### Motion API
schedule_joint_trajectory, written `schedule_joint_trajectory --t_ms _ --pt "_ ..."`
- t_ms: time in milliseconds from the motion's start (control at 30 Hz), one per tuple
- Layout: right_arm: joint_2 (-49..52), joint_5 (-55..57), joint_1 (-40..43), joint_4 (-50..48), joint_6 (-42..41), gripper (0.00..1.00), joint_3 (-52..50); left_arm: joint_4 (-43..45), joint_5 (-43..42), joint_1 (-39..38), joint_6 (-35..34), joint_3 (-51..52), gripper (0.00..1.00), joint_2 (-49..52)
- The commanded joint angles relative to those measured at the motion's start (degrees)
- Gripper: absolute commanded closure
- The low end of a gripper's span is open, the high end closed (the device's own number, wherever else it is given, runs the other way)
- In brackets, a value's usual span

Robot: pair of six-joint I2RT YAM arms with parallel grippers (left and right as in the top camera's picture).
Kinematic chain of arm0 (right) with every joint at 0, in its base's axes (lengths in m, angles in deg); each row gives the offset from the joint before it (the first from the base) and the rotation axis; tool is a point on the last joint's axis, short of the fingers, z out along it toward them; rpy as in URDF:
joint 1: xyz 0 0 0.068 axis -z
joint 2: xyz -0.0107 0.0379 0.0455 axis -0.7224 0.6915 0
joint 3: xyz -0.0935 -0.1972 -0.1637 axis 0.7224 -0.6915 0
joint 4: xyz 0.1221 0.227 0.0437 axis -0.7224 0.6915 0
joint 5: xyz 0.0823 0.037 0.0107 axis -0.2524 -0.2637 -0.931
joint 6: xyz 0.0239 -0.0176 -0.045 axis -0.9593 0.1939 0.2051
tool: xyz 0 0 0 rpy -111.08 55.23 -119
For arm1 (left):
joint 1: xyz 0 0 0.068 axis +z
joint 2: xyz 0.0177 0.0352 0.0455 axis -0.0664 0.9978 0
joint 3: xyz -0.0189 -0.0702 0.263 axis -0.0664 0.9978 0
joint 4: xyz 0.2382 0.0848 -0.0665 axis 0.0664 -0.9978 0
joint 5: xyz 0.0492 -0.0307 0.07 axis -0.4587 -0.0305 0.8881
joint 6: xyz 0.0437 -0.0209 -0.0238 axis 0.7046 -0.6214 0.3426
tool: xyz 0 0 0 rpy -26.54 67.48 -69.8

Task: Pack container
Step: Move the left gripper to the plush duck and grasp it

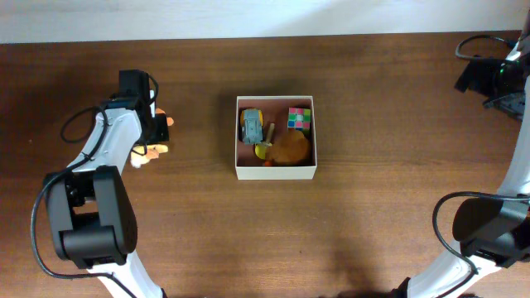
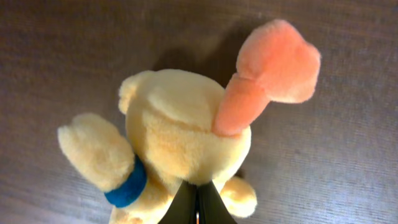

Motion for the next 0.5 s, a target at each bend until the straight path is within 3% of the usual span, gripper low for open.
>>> schedule_joint_trajectory --t_ms 0,333,467 --pt "0.09 0.07 0.17 -0.04 -0.48 0.01 0.07 -3.02 -1.51 0.0 0.2 -2.54 0.98 -0.76" --pt "0.09 0.09 0.17 -0.04 -0.48 0.01 0.07 -9.62 -4.94 -0.09 0.22 -10.47 0.98 -6.34" --pt "0.09 0.07 0.17 -0.04 -0.48 0.01 0.07 -9.88 -12.33 -0.66 4.59 -10.95 0.98 -9.75"
